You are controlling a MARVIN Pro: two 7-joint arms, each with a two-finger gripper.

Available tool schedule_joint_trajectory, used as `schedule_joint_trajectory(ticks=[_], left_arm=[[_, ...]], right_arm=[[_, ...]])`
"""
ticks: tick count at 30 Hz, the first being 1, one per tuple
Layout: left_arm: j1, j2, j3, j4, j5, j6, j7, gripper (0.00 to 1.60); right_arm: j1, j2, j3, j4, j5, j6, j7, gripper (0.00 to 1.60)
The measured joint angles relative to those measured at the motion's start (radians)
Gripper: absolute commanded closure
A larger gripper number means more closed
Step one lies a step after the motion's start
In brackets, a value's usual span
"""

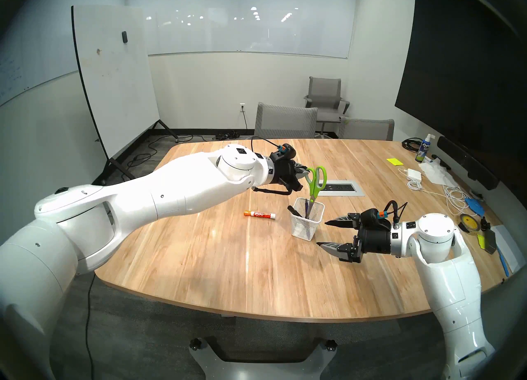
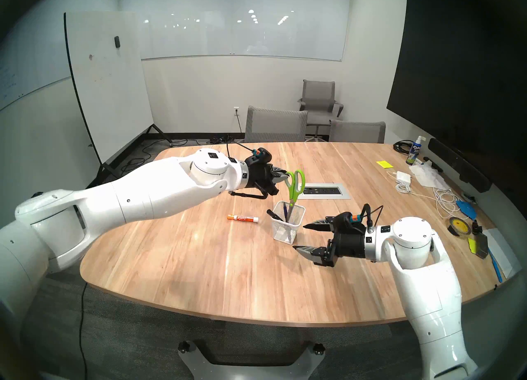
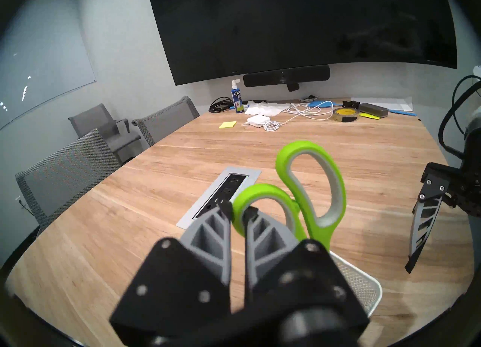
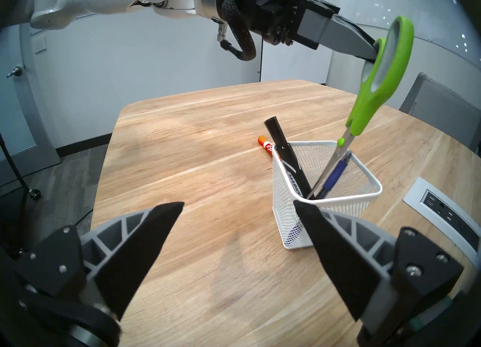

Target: Place the pen, the marker, and the scissors into the pen holder

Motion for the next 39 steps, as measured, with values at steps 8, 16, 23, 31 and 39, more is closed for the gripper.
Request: schedule_joint_trajectory(ticks=[8, 16, 23, 31, 39], left_arm=[[0.005, -0.006, 0.009, 0.003, 0.005, 0.001, -0.003, 1.60], [0.009, -0.017, 0.012, 0.017, -0.001, -0.001, -0.018, 1.60], [0.015, -0.027, 0.013, 0.037, -0.004, -0.007, -0.024, 1.60], [0.021, -0.034, 0.017, 0.045, -0.004, -0.014, -0.023, 1.60], [0.027, -0.039, 0.023, 0.044, -0.007, -0.016, -0.038, 1.60]], right_arm=[[0.000, 0.000, 0.000, 0.000, 0.000, 0.000, 0.000, 0.00], [0.000, 0.000, 0.000, 0.000, 0.000, 0.000, 0.000, 0.00], [0.000, -0.001, 0.000, 0.000, -0.001, 0.000, 0.000, 0.00], [0.000, -0.001, 0.001, 0.000, -0.001, 0.000, 0.001, 0.00], [0.000, -0.001, 0.001, 0.000, -0.001, 0.000, 0.001, 0.00]])
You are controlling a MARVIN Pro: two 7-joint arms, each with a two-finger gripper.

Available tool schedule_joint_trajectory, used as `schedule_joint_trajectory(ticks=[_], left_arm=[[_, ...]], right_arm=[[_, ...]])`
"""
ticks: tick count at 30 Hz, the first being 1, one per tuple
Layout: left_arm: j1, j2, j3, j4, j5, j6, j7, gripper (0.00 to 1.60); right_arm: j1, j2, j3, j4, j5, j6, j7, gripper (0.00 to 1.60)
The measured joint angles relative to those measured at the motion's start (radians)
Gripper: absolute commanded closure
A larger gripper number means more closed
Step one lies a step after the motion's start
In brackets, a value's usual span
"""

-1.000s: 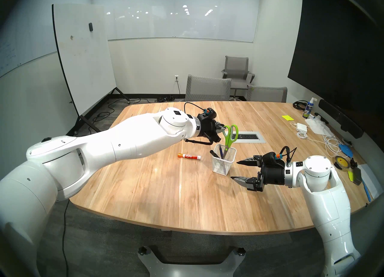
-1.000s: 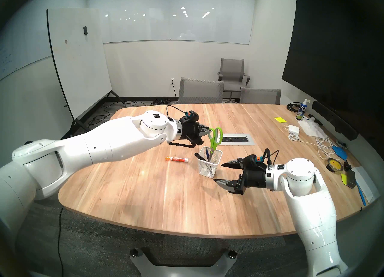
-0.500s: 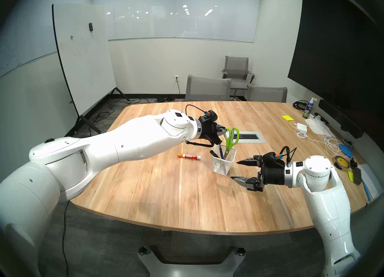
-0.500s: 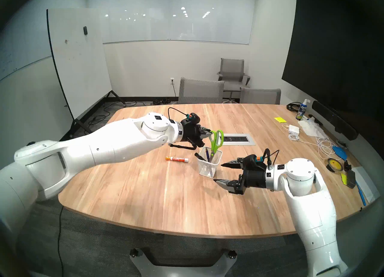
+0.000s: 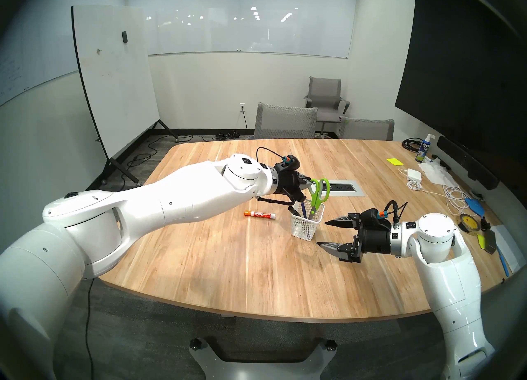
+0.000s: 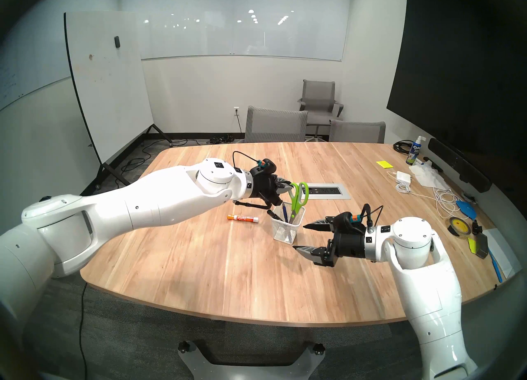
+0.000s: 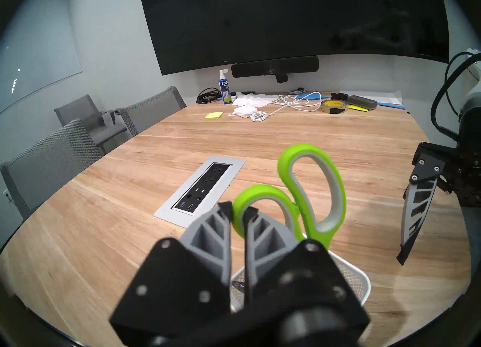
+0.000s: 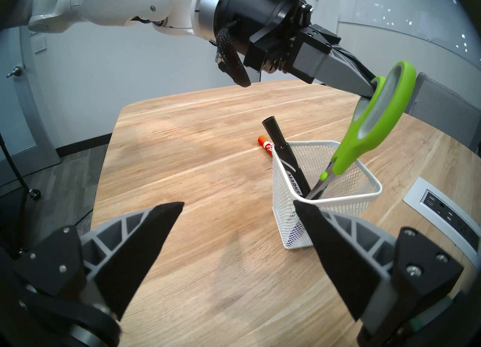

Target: Place the pen, the marker, and the scissors into the pen holder

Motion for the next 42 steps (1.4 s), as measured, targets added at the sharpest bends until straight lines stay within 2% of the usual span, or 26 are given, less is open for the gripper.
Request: schedule_joint_trajectory(ticks=[15, 29, 30, 37, 42], left_arm=[[0.009, -0.006, 0.004, 0.003, -0.004, -0.006, -0.015, 1.60], [0.015, -0.004, 0.004, 0.000, -0.016, -0.006, -0.024, 1.22], [0.015, -0.003, 0.004, -0.001, -0.017, -0.005, -0.024, 1.12], [0.018, 0.001, 0.005, -0.005, -0.023, -0.004, -0.030, 1.01], [0.020, 0.004, 0.005, -0.007, -0.029, -0.004, -0.035, 0.99]], right_arm=[[0.000, 0.000, 0.000, 0.000, 0.000, 0.000, 0.000, 0.00], [0.000, 0.000, 0.000, 0.000, -0.001, 0.000, 0.001, 0.00], [0.000, -0.001, 0.000, 0.000, -0.001, 0.000, 0.001, 0.00], [0.000, -0.001, 0.001, 0.000, -0.001, 0.000, 0.001, 0.00], [0.000, -0.001, 0.001, 0.000, -0.001, 0.000, 0.001, 0.00]])
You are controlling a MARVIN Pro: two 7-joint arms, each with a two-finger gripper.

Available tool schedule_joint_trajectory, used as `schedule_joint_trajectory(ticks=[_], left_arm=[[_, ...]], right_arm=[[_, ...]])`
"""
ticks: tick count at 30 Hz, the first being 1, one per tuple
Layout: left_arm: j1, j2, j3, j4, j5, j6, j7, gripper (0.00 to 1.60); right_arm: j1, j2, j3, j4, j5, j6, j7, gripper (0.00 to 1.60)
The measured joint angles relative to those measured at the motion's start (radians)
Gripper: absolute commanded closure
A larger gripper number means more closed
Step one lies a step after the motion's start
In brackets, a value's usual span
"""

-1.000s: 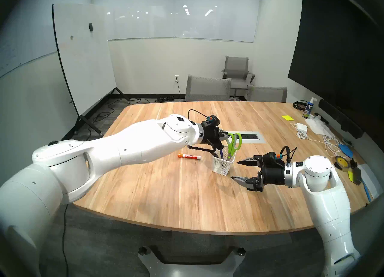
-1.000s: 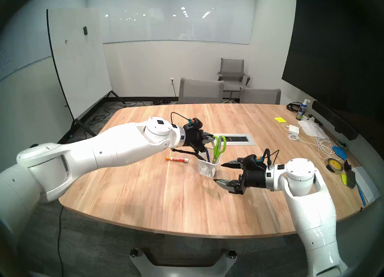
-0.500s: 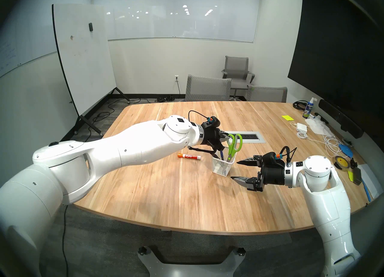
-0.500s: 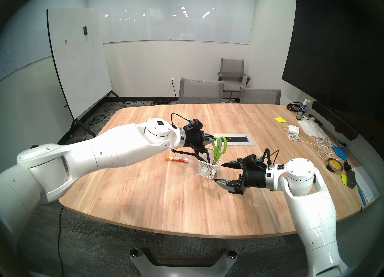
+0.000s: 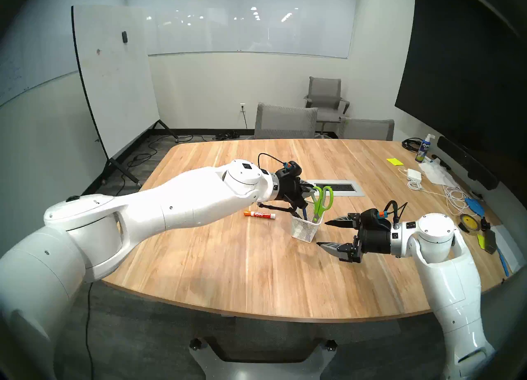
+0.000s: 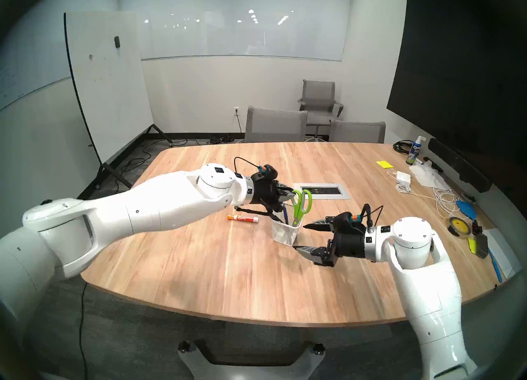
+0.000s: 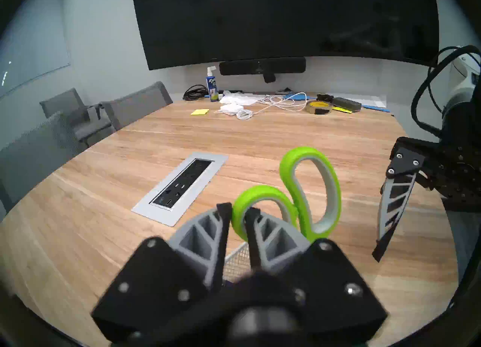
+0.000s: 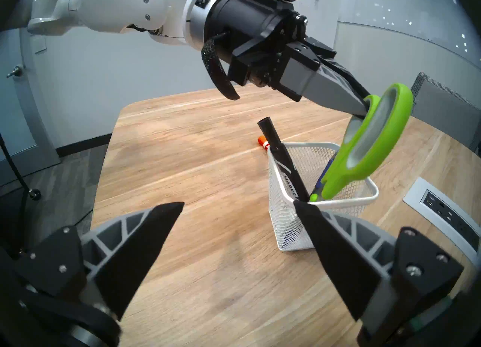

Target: Place the pen, the marker, and the scissors into the pen holder

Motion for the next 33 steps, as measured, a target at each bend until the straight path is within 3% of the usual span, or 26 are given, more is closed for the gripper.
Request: schedule_joint_trajectory(ticks=[17, 33], left_arm=[[0.001, -0.011, -0.001, 0.073, -0.022, -0.012, -0.053, 0.98], [0.001, -0.031, 0.000, 0.109, -0.029, -0.028, -0.095, 0.75]], right_arm=[[0.000, 0.000, 0.000, 0.000, 0.000, 0.000, 0.000, 0.00], [0.000, -0.001, 0.000, 0.000, -0.001, 0.000, 0.001, 0.00]])
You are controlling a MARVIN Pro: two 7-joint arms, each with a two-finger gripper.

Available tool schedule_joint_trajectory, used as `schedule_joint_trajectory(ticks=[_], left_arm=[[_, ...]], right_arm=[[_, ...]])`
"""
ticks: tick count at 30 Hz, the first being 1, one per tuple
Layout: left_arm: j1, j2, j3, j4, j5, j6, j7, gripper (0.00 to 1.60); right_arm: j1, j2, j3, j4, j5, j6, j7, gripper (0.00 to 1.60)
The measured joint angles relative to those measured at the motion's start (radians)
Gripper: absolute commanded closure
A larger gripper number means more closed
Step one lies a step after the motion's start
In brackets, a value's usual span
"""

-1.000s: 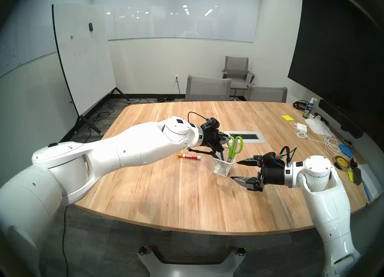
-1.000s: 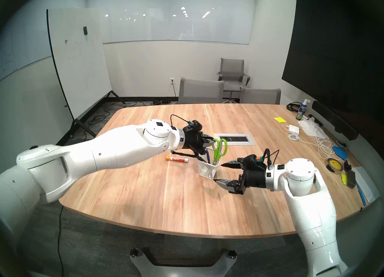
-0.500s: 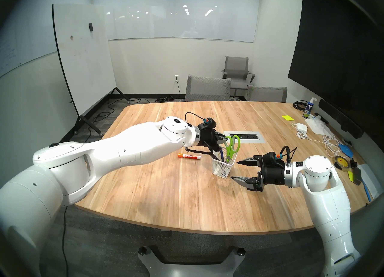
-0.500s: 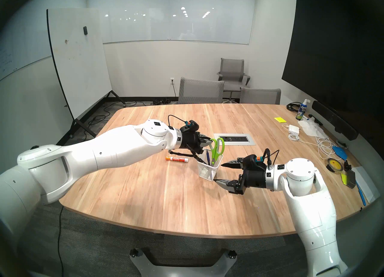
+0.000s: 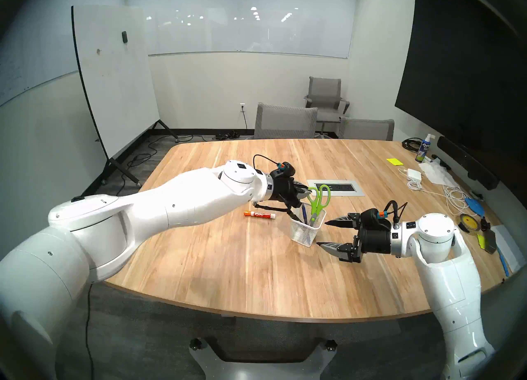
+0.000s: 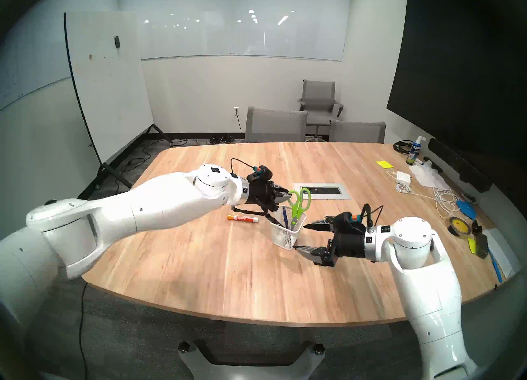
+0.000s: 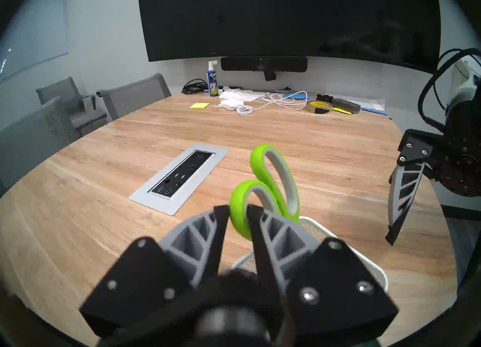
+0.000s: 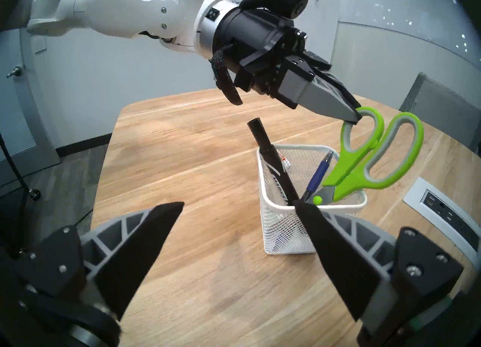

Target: Place the pen, the marker, and the scissors into the pen holder

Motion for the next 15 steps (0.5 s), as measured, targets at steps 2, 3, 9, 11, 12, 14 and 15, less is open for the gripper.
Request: schedule_joint_trajectory(ticks=[2, 3, 9, 11, 12, 14, 15], left_arm=[[0.000, -0.002, 0.000, -0.005, 0.000, -0.001, -0.003, 0.68], [0.000, -0.002, 0.000, -0.007, 0.000, -0.001, -0.003, 0.68], [0.000, -0.004, 0.000, -0.020, 0.000, -0.002, -0.006, 0.53], [0.000, -0.004, 0.000, -0.025, 0.000, -0.002, -0.006, 0.53], [0.000, -0.004, 0.000, -0.028, -0.001, -0.002, -0.006, 0.53], [0.001, -0.004, 0.000, -0.034, -0.001, -0.002, -0.004, 0.54], [0.001, -0.002, 0.000, -0.040, -0.001, -0.002, -0.001, 0.54]], right_arm=[[0.000, 0.000, 0.000, 0.000, 0.000, 0.000, 0.000, 0.00], [0.000, 0.000, 0.000, 0.000, 0.000, 0.000, 0.000, 0.00], [0.000, 0.000, 0.000, 0.000, 0.000, 0.000, 0.000, 0.00], [0.000, 0.000, 0.000, 0.000, 0.000, 0.000, 0.000, 0.00], [0.000, 0.000, 0.000, 0.000, 0.000, 0.000, 0.000, 0.00], [0.000, 0.000, 0.000, 0.000, 0.000, 0.000, 0.000, 0.00], [0.000, 0.000, 0.000, 0.000, 0.000, 0.000, 0.000, 0.00]])
